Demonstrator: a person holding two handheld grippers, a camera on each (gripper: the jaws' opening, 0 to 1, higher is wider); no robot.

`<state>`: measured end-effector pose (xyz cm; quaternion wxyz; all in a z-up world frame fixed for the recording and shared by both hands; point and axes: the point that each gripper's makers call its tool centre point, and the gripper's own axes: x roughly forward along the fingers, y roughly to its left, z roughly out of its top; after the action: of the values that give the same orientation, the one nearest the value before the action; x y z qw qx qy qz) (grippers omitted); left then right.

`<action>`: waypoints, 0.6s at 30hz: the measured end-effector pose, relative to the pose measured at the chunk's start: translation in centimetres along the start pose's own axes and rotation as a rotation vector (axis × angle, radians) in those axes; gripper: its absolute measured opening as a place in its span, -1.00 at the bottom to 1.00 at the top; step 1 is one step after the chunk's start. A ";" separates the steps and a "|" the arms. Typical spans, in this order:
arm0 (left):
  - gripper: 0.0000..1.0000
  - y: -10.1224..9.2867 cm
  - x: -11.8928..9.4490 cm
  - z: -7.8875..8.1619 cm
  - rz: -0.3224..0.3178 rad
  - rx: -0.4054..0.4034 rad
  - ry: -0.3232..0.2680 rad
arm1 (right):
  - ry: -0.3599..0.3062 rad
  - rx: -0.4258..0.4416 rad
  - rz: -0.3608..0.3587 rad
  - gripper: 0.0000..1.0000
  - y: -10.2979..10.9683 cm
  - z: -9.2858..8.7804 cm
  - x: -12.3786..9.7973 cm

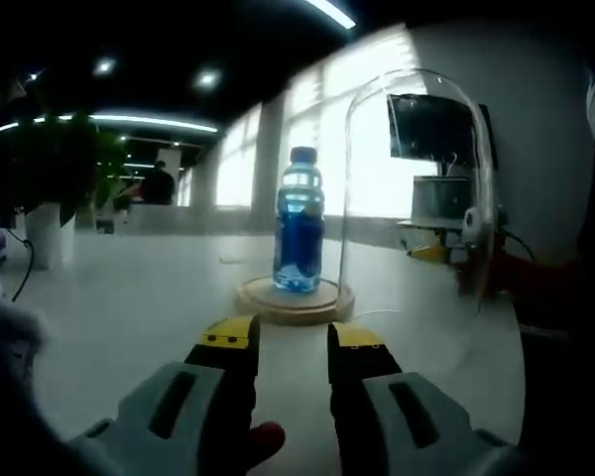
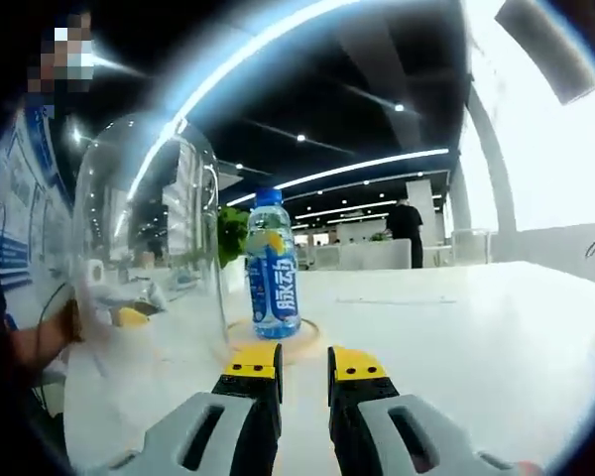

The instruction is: Open the cover put in the Mizone put the cover back on

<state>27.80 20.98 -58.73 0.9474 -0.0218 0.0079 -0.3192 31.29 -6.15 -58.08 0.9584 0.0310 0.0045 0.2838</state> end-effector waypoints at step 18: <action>-0.58 -0.2 0.0 -0.1 0.001 0.011 0.005 | 0.029 -0.136 -0.005 -0.79 1.1 -1.2 -0.2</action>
<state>27.68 20.83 -58.78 0.9476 -0.0157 0.0085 -0.3190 30.50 -5.22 -59.21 0.9588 -0.0385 -0.0007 0.2815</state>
